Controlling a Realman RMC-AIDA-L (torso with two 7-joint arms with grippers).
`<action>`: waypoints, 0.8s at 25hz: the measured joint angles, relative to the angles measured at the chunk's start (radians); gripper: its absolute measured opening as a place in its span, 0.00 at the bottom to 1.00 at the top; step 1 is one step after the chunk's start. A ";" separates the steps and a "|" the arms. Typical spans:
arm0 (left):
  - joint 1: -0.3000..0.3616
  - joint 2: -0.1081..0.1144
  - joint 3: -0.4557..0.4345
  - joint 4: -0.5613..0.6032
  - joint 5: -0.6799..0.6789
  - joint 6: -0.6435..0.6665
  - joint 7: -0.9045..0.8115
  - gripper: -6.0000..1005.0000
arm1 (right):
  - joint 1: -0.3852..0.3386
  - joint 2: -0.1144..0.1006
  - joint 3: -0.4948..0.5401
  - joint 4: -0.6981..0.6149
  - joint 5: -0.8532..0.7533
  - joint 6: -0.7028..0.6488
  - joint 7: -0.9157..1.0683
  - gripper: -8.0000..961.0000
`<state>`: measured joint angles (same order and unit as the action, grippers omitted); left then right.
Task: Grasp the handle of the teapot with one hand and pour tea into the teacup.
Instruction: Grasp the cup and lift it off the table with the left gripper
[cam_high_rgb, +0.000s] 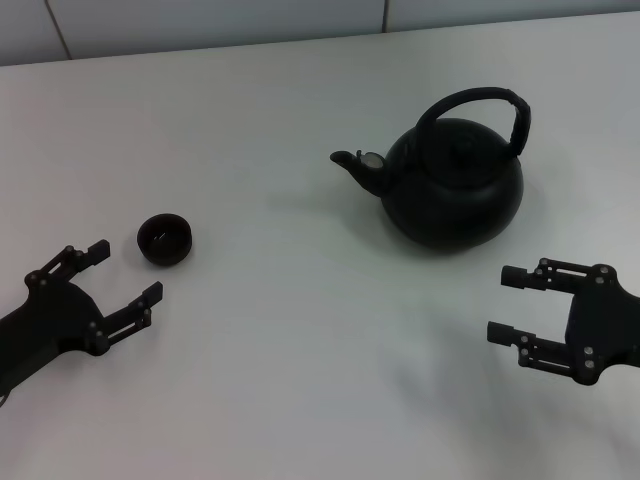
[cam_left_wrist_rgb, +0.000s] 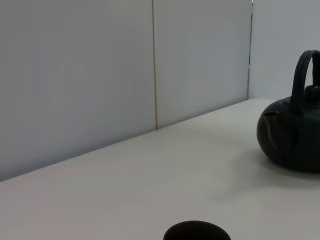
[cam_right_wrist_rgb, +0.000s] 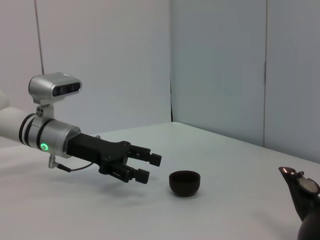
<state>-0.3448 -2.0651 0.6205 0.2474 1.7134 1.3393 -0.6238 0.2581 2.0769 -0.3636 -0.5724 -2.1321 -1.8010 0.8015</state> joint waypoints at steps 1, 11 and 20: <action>-0.001 -0.001 0.003 0.000 -0.002 -0.009 0.004 0.86 | 0.000 0.000 0.000 0.000 0.000 0.000 0.000 0.65; -0.029 -0.005 -0.004 -0.002 -0.005 -0.066 0.006 0.86 | 0.002 0.001 0.000 0.001 0.000 0.000 0.004 0.65; -0.080 -0.007 0.003 -0.019 -0.005 -0.113 0.003 0.86 | 0.004 0.002 0.000 0.003 0.001 -0.001 0.004 0.65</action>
<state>-0.4252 -2.0725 0.6239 0.2283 1.7083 1.2259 -0.6204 0.2618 2.0786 -0.3636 -0.5692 -2.1314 -1.8020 0.8060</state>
